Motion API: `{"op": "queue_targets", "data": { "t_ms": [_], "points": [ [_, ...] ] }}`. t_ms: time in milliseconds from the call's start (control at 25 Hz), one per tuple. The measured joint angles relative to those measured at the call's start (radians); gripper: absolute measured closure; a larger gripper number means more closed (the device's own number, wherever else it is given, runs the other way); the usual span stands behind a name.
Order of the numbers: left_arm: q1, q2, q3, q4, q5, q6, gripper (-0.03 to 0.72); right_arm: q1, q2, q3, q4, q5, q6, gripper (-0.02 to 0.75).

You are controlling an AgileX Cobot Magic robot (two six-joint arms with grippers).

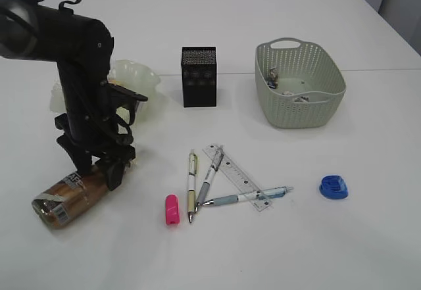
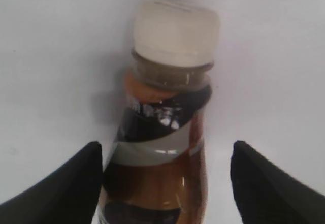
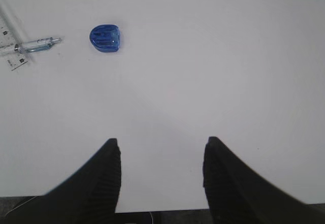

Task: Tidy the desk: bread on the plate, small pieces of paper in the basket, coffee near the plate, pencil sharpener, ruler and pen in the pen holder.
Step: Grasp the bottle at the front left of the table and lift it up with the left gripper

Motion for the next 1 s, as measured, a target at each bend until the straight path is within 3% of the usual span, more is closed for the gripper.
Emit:
{"op": "queue_targets", "data": {
  "t_ms": [760, 1000],
  "points": [
    [0.000, 0.055, 0.000, 0.040, -0.039, 0.002, 0.156, 0.000, 0.000, 0.000, 0.000, 0.000, 0.000, 0.323],
    [-0.001, 0.055, 0.000, 0.047, -0.039, 0.004, 0.347, 0.000, 0.000, 0.000, 0.000, 0.000, 0.000, 0.324]
  ]
}}
